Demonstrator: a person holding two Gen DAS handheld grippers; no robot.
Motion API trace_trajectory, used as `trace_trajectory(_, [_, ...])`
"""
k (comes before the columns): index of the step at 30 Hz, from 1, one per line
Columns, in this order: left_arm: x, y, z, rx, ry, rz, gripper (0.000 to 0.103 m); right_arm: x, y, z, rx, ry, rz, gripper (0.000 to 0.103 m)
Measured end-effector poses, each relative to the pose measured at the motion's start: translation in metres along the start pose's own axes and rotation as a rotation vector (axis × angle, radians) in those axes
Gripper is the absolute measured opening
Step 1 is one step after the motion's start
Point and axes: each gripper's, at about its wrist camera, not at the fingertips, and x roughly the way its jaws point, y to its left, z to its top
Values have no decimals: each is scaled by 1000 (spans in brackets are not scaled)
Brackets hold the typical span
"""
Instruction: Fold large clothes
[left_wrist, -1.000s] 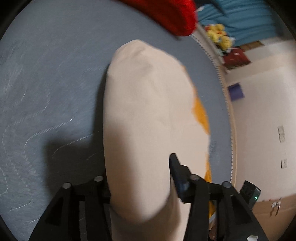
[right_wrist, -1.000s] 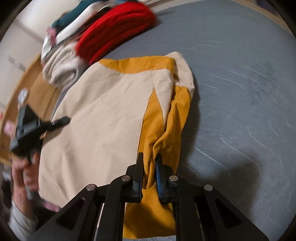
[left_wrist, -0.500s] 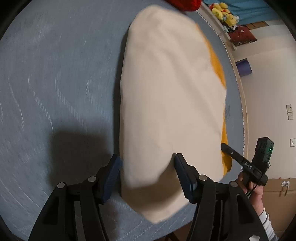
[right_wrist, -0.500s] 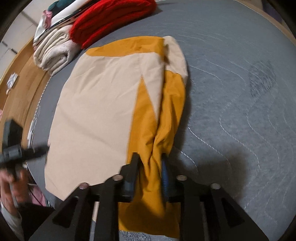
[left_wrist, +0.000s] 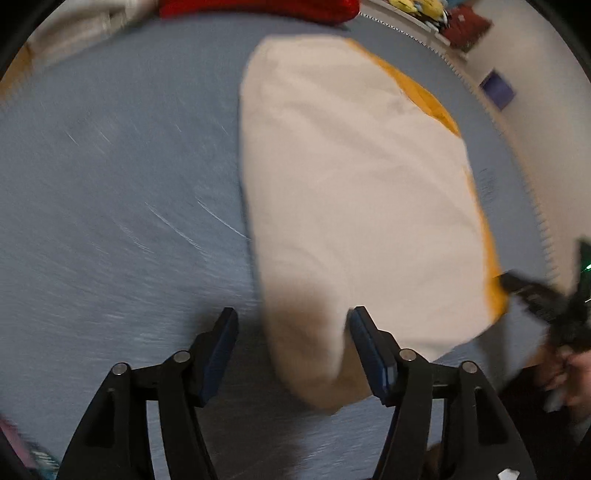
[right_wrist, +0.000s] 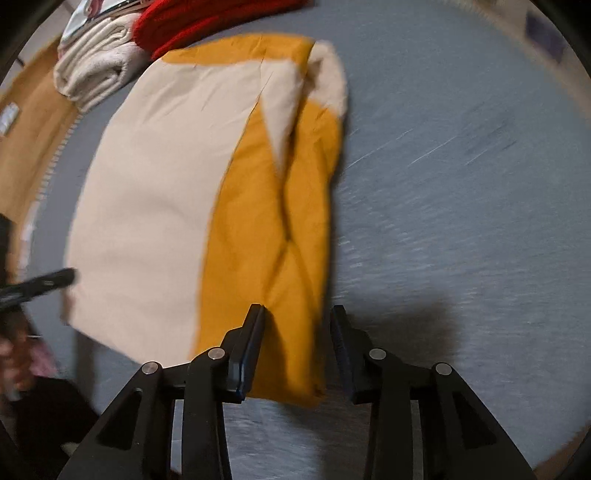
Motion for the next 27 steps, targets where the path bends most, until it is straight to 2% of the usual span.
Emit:
trace_trajectory(2, [-27, -7, -10, 1, -73, 82, 76, -12, 4, -3, -28, -39, -76, 40])
trace_trajectory(5, [-69, -19, -32, -17, -191, 125, 92, -39, 16, -6, -42, -130, -146, 45])
trace_trajectory(6, [-79, -24, -40, -10, -223, 142, 94, -55, 22, -11, -45, -194, -172, 55])
trace_trajectory(7, [-93, -34, -52, 4, -266, 160, 96, -73, 30, -19, -51, -265, -195, 70])
trace_trajectory(8, [-105, -42, -62, 15, -303, 168, 98, -89, 34, -29, -61, -325, -215, 79])
trace_trajectory(9, [-117, -49, -74, 24, -333, 162, 100, -101, 41, -38, -70, -375, -228, 97])
trace_trajectory(10, [-123, -55, -81, 26, -350, 150, 102, -112, 49, -48, -80, -417, -236, 103])
trace_trajectory(11, [-130, -60, -92, 20, -366, 133, 102, -128, 59, -62, -89, -469, -237, 103])
trace_trajectory(14, [-141, -73, -122, -14, -366, 79, 102, -156, 75, -88, -80, -532, -205, 103])
trace_trajectory(17, [-146, -78, -153, -29, -368, 93, 103, -181, 79, -118, -57, -567, -197, 103])
trace_trajectory(20, [-144, -85, -174, -51, -387, 140, 103, -185, 84, -143, -7, -534, -198, 103])
trace_trajectory(23, [-134, -88, -180, -36, -386, 163, 103, -178, 84, -165, 27, -488, -166, 103])
trace_trajectory(27, [-121, -80, -172, -61, -363, 121, 103, -161, 94, -172, -4, -453, -144, 103])
